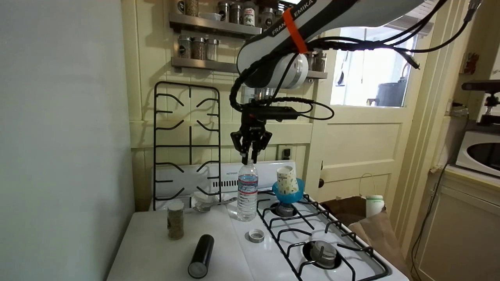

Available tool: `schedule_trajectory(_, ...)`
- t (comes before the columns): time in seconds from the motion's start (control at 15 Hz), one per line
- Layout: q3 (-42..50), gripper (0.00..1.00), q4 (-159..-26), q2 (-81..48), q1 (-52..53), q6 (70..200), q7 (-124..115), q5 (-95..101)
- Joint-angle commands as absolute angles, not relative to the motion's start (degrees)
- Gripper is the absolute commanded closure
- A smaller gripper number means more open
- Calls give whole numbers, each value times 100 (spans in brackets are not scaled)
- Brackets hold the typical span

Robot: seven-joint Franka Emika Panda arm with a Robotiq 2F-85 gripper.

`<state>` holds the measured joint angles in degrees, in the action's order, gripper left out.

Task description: Separate the items on the stove

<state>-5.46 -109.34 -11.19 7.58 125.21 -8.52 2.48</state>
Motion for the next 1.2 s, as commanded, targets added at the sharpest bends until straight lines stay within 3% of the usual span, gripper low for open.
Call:
schedule_trajectory(0.0, -625, 92, -11075, -755, 867, 12429, -808, 396)
schedule_trajectory(1.13, -301, 92, -14680, 3787, 75, 12721, -1993, -476)
